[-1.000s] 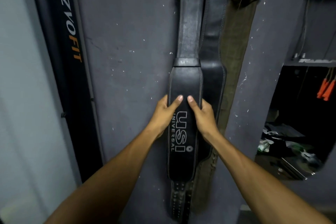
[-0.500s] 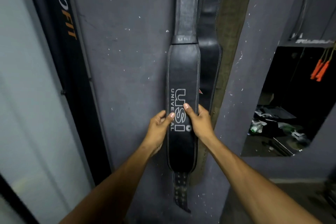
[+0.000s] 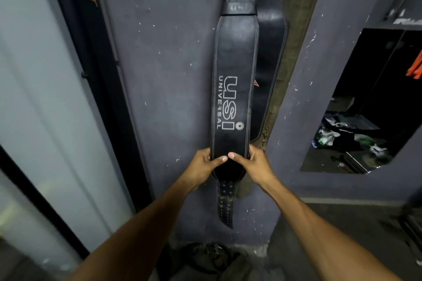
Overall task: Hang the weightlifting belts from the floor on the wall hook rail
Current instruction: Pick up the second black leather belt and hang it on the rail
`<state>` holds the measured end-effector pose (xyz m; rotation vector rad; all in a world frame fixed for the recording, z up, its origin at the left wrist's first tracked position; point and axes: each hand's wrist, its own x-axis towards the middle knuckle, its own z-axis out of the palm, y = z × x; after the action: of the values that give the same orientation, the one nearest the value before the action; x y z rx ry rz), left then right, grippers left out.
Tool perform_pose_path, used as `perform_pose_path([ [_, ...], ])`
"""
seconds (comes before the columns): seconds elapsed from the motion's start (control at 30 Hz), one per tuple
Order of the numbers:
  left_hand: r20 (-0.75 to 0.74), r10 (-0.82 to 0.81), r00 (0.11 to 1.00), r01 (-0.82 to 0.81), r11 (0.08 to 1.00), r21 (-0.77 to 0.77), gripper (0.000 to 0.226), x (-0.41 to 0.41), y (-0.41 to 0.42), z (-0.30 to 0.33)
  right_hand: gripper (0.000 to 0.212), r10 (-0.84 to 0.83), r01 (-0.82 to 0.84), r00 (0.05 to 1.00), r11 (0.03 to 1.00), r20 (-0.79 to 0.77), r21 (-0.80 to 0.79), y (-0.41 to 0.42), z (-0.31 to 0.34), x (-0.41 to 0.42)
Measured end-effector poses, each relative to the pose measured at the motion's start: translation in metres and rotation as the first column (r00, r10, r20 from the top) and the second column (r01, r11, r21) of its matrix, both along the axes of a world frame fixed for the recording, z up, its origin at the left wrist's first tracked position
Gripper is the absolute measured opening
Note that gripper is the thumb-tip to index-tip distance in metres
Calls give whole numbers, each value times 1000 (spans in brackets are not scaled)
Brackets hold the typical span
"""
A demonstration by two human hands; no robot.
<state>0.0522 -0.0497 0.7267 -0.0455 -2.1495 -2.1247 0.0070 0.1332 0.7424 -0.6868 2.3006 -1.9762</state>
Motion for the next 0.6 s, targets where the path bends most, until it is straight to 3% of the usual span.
perform_pose_path([
  [0.1, 19, 50, 999, -48, 994, -100, 38, 3, 5, -16, 38, 6, -7, 1000, 998, 13, 55, 4, -10, 6],
  [0.23, 238, 125, 963, -56, 959, -278, 90, 0, 1, -93, 54, -10, -38, 986, 957, 164, 288, 19, -46, 12],
  [0.27, 302, 139, 943, -59, 964, -259, 88, 11, 6, -98, 59, -24, -46, 975, 949, 220, 311, 24, -55, 15],
  [0.37, 347, 173, 922, -91, 967, -238, 28, 43, 27, -108, 64, -41, -79, 947, 930, 317, 358, 42, -77, 27],
  [0.43, 405, 218, 888, -134, 965, -226, 25, 56, 39, -127, 63, -39, -120, 930, 906, 365, 405, 53, -96, 34],
  [0.5, 417, 219, 882, -148, 970, -195, 40, 65, 44, -162, 61, -40, -156, 908, 892, 417, 424, 61, -116, 39],
  [0.6, 472, 251, 845, -189, 966, -174, 30, 91, 64, -165, 57, -47, -187, 881, 879, 471, 438, 68, -144, 46],
])
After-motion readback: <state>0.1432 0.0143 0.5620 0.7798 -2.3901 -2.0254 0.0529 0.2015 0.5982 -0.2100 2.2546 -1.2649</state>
